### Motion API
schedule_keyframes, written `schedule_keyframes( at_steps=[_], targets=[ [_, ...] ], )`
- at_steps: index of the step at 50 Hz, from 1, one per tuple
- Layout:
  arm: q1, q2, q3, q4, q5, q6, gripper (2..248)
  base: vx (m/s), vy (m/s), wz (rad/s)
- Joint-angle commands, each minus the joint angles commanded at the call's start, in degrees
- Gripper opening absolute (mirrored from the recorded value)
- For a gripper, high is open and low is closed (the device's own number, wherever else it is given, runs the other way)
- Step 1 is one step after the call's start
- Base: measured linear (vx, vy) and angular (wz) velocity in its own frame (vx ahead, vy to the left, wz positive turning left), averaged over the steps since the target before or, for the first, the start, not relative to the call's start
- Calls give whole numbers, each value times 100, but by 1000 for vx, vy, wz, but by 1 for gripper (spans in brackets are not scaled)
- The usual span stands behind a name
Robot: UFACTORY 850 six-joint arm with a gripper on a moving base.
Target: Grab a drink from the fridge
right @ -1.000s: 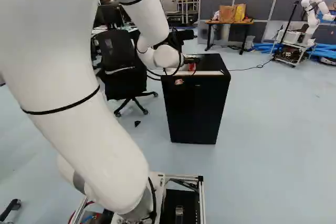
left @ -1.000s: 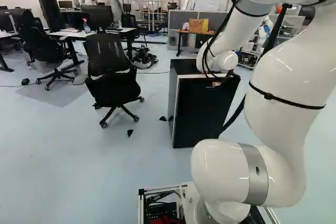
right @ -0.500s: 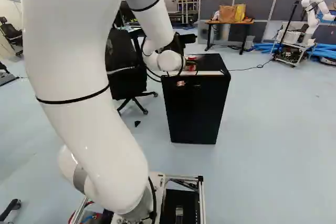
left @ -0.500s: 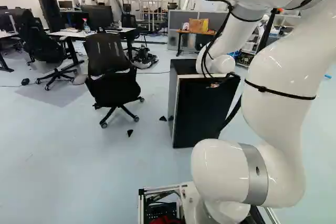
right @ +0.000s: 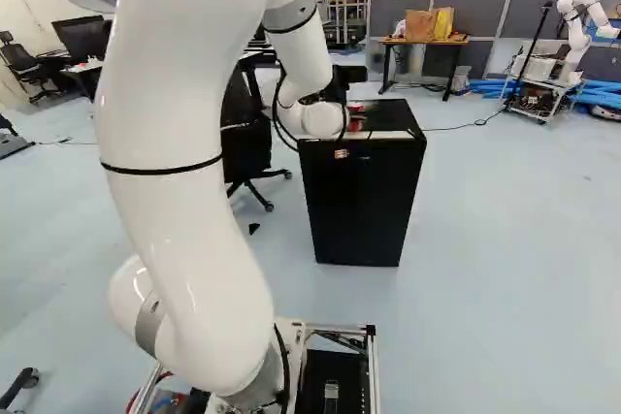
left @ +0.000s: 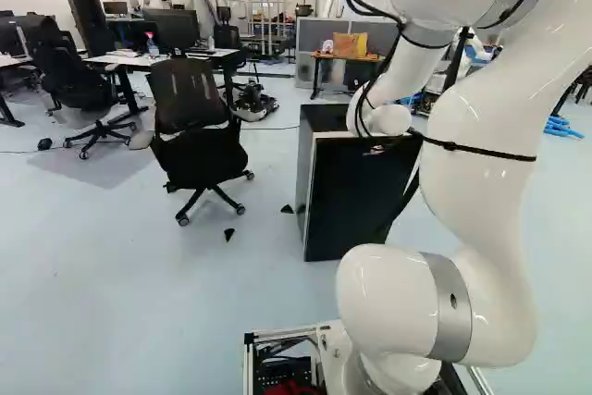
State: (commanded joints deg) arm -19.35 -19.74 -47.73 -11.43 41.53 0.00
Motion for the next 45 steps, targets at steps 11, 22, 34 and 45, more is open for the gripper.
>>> schedule_keyframes(
  at_steps=[11,22,34,45],
  targets=[
    [-78,-256,-214,0,0,0,247,0,0,0],
    [-88,-293,-260,0,0,0,247,0,0,0],
    [-88,-293,-260,0,0,0,223,0,0,0],
    [-88,-293,-260,0,0,0,146,0,0,0]
  ],
)
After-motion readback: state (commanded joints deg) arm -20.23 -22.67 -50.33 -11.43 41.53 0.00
